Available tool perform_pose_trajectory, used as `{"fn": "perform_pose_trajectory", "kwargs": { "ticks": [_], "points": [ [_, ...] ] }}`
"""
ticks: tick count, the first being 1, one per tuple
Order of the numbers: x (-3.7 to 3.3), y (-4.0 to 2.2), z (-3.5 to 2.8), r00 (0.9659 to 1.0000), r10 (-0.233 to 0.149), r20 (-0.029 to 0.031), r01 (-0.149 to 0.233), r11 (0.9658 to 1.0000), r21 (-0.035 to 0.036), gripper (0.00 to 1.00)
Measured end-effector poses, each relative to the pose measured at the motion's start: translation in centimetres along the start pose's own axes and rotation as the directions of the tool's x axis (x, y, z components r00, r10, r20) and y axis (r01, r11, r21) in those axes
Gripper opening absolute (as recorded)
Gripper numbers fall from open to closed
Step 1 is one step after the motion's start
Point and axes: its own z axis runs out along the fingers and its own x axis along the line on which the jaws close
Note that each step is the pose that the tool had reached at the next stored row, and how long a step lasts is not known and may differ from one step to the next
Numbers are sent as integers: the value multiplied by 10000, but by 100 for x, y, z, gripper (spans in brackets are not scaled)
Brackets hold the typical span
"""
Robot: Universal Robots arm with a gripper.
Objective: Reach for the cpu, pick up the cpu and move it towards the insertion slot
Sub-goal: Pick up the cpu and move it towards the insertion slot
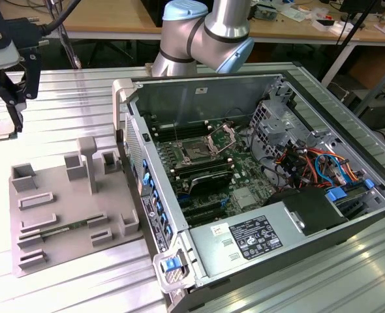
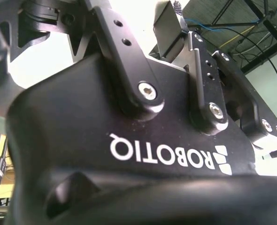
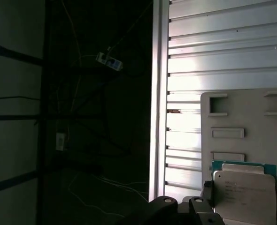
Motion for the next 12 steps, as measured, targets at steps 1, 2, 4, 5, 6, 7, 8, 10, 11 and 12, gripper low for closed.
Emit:
{"fn": "perform_pose_trajectory", "kwargs": {
  "ticks": [1,2,4,5,6,7,8,10,11,12],
  "points": [
    [0,0,-9,10000,0,0,0,10000,0,54],
    [0,0,-17,10000,0,-1,0,10000,0,54],
    [0,0,-28,10000,0,0,0,10000,-1,54],
    [0,0,-28,10000,0,1,0,10000,-2,54],
    [0,0,-28,10000,-1,0,1,10000,-2,54],
    [0,0,-29,10000,0,0,0,10000,-3,54],
    [0,0,-29,10000,0,0,0,10000,-3,54],
    [0,0,-29,10000,0,0,0,10000,-4,54],
    [-1,0,-29,10000,-1,-1,1,10000,-4,54],
    [-4,-1,-30,10000,-1,-2,1,10000,-3,54]
  ]
}}
